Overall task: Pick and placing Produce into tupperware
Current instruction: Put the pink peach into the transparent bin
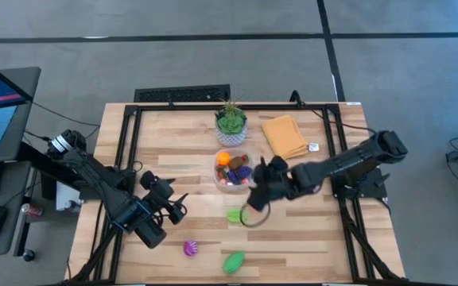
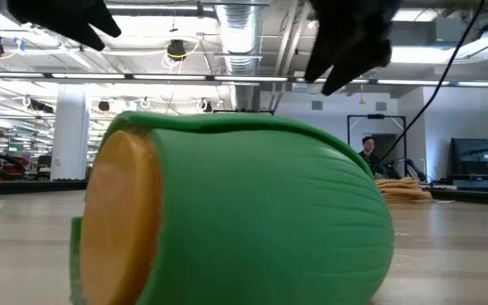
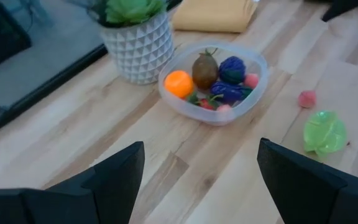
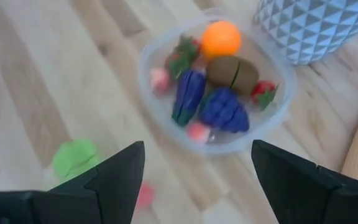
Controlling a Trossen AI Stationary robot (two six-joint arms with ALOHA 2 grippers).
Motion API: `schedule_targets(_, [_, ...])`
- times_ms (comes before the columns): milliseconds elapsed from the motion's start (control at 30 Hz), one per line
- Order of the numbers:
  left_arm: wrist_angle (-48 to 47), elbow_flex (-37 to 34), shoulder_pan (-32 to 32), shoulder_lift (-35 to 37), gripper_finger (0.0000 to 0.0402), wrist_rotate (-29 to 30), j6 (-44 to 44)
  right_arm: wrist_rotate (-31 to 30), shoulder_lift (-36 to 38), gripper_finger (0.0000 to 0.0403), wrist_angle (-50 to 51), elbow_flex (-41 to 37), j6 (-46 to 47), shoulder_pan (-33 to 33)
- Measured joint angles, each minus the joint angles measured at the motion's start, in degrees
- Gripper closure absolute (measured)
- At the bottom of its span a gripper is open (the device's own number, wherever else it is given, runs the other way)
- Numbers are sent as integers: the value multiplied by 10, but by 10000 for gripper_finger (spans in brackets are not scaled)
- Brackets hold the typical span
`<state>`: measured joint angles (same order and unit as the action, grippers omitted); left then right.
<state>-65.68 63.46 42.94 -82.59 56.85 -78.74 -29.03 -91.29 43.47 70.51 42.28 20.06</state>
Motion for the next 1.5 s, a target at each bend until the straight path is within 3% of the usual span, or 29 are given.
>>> schedule_targets(333, [29, 0, 0, 0, 100, 25, 77, -58, -11, 85, -7, -32, 52, 129])
schedule_targets(533, [27, 0, 0, 0, 100, 25, 79, -82, -41, 85, -41, -61, 111, 162])
schedule_targets(967, [36, 0, 0, 0, 100, 17, 77, -100, -142, 87, -84, -62, 155, 166])
schedule_targets(1167, [37, 0, 0, 0, 100, 10, 77, -100, -150, 118, -86, -62, 162, 160])
schedule_targets(1500, [37, 0, 0, 0, 100, 19, 77, -71, -149, 138, -96, -62, 68, 126])
